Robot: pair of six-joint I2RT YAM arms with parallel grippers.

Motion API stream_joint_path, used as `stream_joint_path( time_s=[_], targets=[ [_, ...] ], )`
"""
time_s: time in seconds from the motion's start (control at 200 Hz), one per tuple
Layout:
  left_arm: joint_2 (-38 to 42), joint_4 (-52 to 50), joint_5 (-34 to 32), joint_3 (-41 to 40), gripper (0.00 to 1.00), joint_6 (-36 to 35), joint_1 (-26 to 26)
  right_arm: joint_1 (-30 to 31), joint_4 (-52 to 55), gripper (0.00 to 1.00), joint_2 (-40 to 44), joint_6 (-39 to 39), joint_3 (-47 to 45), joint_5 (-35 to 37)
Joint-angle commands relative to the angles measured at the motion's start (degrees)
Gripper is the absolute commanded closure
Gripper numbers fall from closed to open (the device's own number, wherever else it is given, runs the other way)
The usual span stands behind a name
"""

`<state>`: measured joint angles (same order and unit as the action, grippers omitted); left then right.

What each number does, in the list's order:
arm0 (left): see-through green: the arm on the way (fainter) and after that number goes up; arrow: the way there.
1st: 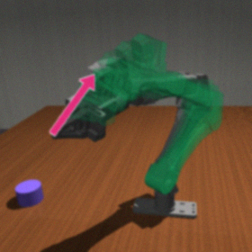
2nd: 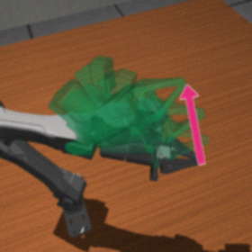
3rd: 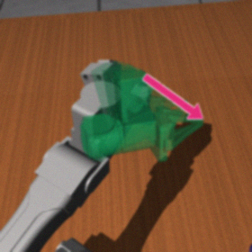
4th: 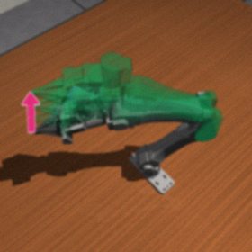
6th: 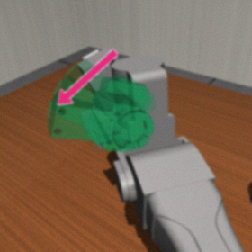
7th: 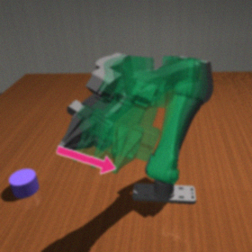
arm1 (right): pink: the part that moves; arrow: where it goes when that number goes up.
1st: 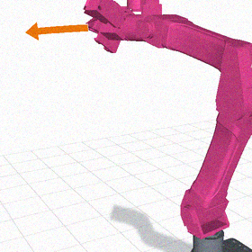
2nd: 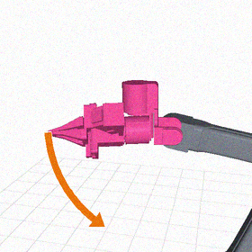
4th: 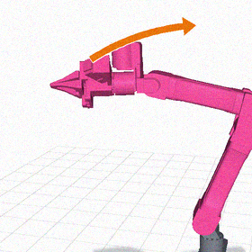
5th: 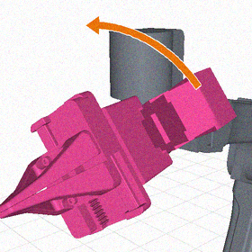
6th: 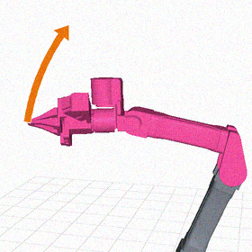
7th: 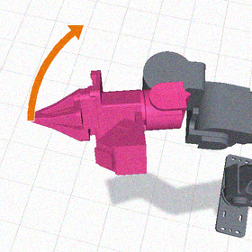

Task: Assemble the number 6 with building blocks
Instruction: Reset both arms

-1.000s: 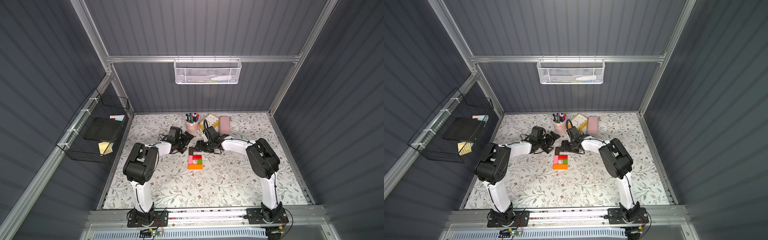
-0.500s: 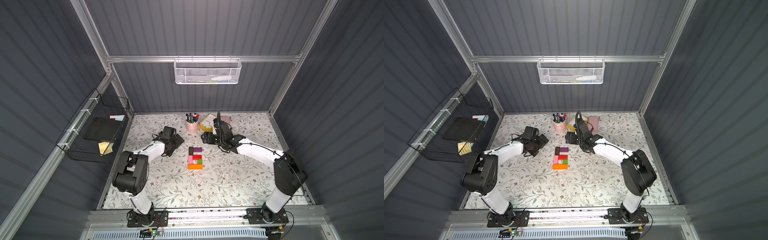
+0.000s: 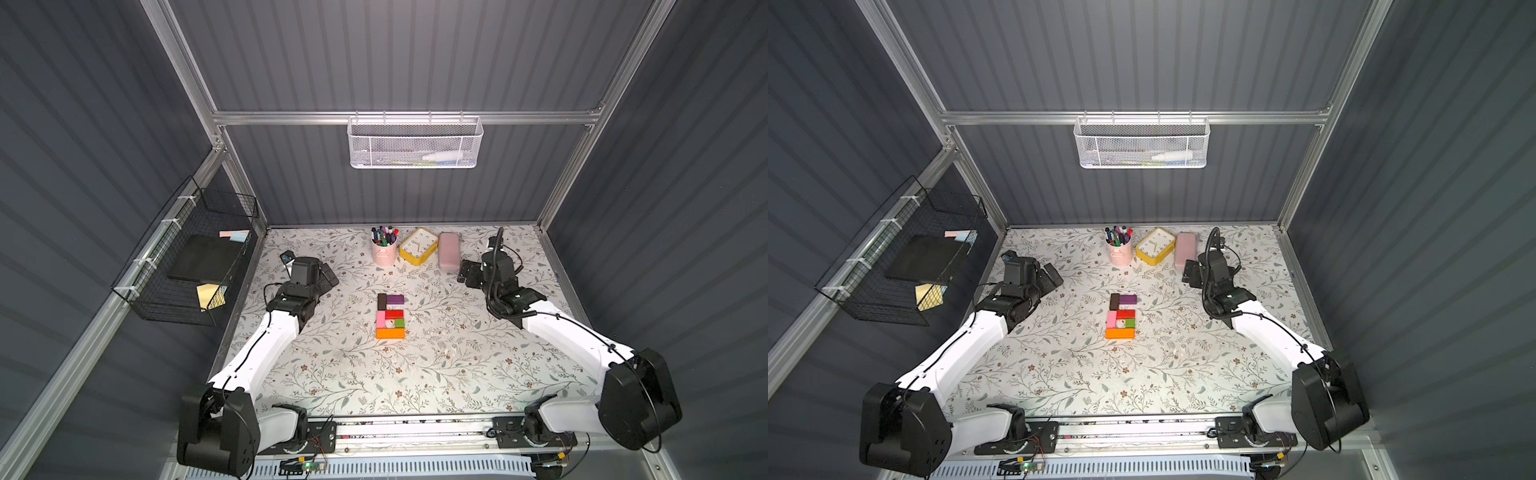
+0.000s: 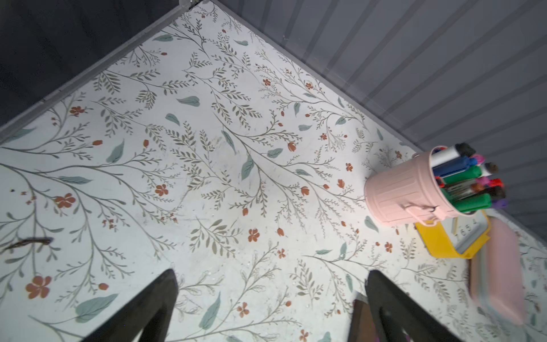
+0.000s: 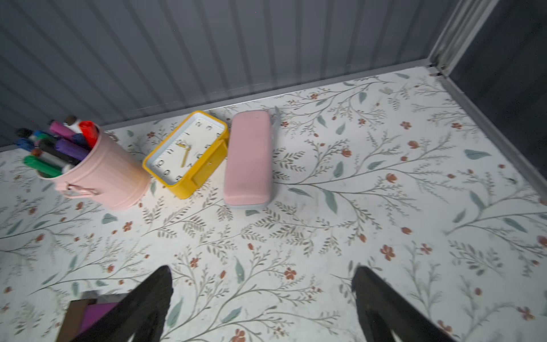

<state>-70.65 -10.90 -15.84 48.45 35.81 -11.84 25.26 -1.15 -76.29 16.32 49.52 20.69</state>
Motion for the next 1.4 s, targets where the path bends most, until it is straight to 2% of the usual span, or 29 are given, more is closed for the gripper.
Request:
stream_joint_path(
  time_s=[0.0, 0.06, 0.14, 0.21, 0.33, 0.48, 0.595, 0.73, 0.87, 0.96, 1.031, 1.071, 1.131, 1.316, 1.396],
  targets=[
    [5.19, 7.90, -5.35, -4.94, 0.01, -6.02, 0.23, -1.07, -6.44, 0.02, 1.89, -4.52, -2.70, 4.58],
    [9.11, 13.43, -8.04, -8.89, 0.01, -8.63, 0.23, -1.65, -7.56, 0.02, 2.32, -4.99, -3.80, 5.87],
    [15.07, 26.65, -9.64, -16.60, 0.01, -15.26, 0.23, -2.37, -10.95, 0.01, 3.26, -6.14, -6.03, 6.42],
    [16.46, 34.64, -9.93, -20.24, 0.01, -20.71, 0.23, -3.22, -15.01, 0.01, 3.78, -6.53, -8.64, 6.53],
    [10.77, 38.13, -13.45, -20.15, 0.01, -24.79, 0.23, -4.56, -20.84, 0.01, 2.73, -6.92, -12.81, 8.80],
    [2.66, 49.10, -12.67, -22.12, 0.01, -26.51, 0.23, -4.60, -33.89, 0.01, 5.19, -12.28, -21.04, 12.12],
    [-2.29, 56.28, -13.94, -24.25, 0.01, -26.34, 0.23, -4.84, -45.47, 0.01, 9.27, -16.82, -28.36, 12.36],
    [-6.94, 64.62, -16.73, -27.27, 0.01, -28.09, 0.23, -6.37, -51.41, 0.01, 8.55, -17.04, -31.94, 11.72],
    [-7.83, 64.45, -16.35, -26.42, 0.00, -31.30, 0.23, -7.36, -52.46, 0.01, 5.05, -17.20, -33.11, 12.56],
    [-12.29, 65.51, -17.21, -26.27, 0.01, -32.38, 0.23, -8.21, -55.82, 0.01, 3.66, -18.03, -35.38, 10.19],
    [-15.29, 70.42, -16.83, -27.71, 0.01, -33.00, 0.19, -9.02, -58.57, 0.01, 1.66, -18.04, -36.51, 8.80],
    [-14.95, 69.26, -15.29, -27.10, 0.00, -33.09, 0.23, -9.45, -61.18, 0.01, 0.60, -18.68, -37.39, 8.28],
    [-16.66, 72.03, -17.39, -27.14, 0.01, -33.44, 0.56, -9.93, -64.00, 0.01, -0.13, -19.71, -38.00, 8.25],
    [-24.08, 78.68, -14.37, -25.99, 0.01, -35.31, 1.51, -15.82, -72.41, 0.01, -7.08, -18.84, -38.49, 0.04],
    [-23.20, 76.91, -13.29, -26.17, 0.01, -34.39, 1.96, -17.75, -68.60, 0.01, -6.50, -16.04, -38.05, -4.11]
  ],
)
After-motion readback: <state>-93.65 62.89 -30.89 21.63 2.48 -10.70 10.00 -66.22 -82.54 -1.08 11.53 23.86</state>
